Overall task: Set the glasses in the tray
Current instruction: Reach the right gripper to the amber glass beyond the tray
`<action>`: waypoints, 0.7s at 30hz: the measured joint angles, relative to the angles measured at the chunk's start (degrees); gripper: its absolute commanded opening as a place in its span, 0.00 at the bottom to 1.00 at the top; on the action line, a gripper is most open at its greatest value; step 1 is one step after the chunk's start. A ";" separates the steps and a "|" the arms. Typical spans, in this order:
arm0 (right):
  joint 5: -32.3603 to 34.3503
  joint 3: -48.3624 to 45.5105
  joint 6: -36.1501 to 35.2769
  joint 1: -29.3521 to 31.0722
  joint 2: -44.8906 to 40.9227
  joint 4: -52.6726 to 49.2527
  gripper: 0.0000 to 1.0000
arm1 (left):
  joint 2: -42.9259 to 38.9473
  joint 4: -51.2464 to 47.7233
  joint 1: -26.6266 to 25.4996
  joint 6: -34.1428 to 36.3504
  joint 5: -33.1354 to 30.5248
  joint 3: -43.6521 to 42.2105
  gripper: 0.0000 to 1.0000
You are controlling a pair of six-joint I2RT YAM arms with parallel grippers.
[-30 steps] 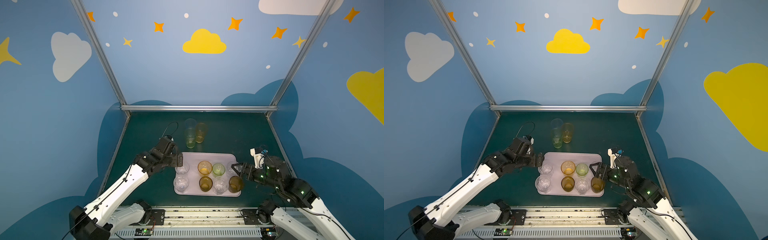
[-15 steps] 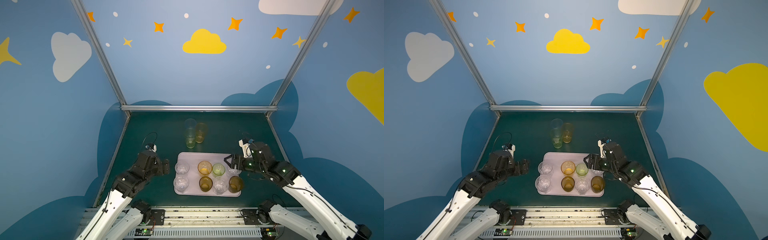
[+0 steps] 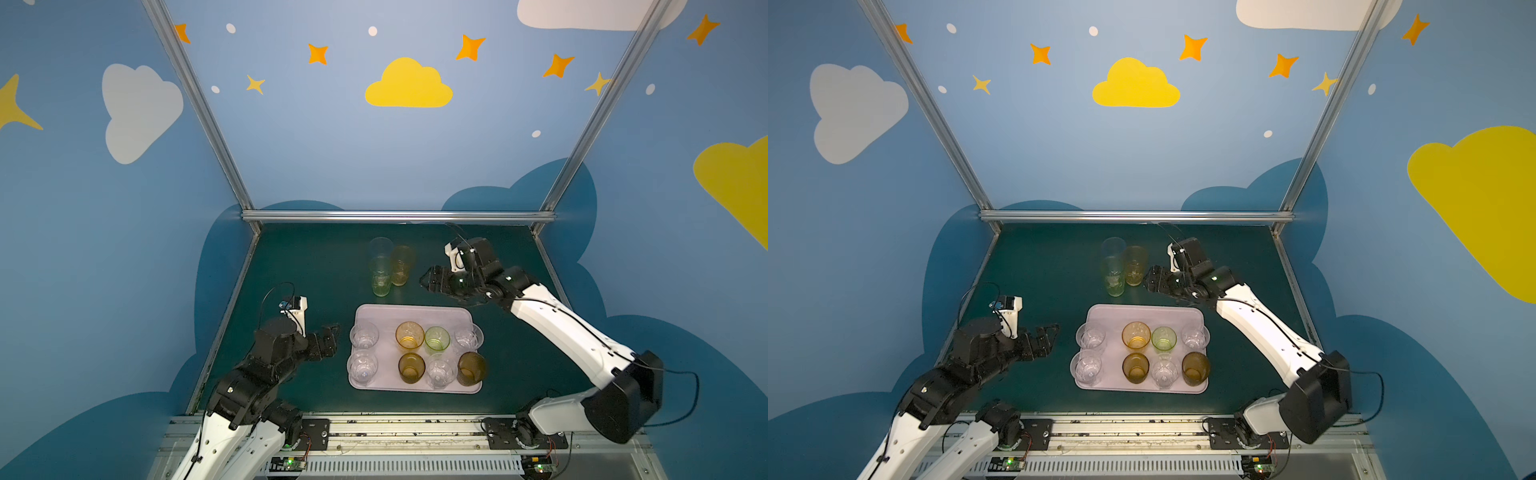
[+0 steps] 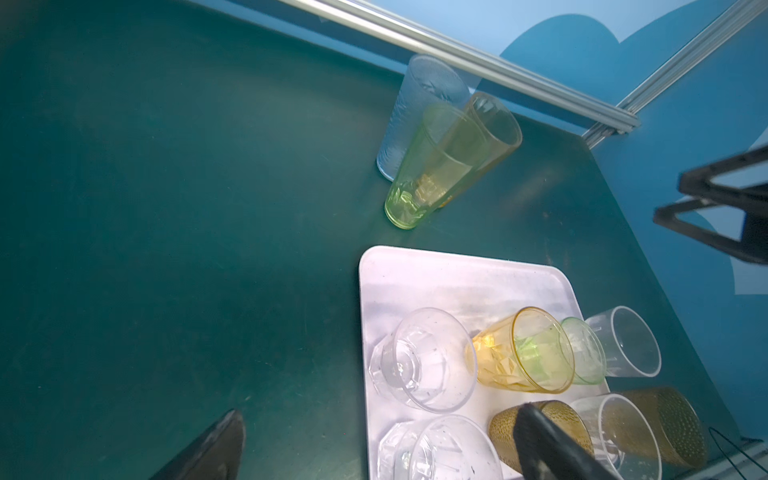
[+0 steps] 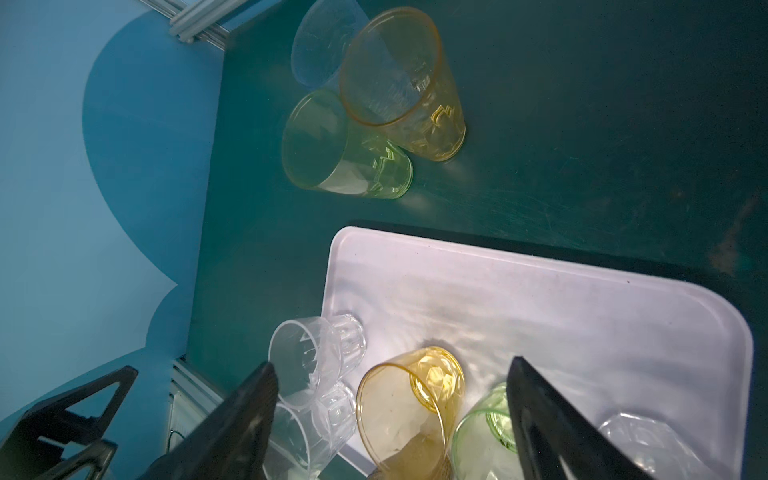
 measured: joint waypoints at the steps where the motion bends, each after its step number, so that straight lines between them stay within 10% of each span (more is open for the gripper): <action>1: 0.07 1.77 -0.13 -0.26 1.90 -0.37 0.82 | 0.37 0.02 0.00 0.00 0.31 0.00 1.00; 9: 1.53 15.56 -2.47 -2.54 13.75 -2.82 0.48 | 0.76 0.15 0.02 -0.04 2.25 0.00 1.00; 21: 4.59 32.96 -6.14 -2.97 29.57 -10.32 0.39 | 2.10 0.33 0.04 -0.11 2.45 -0.02 1.00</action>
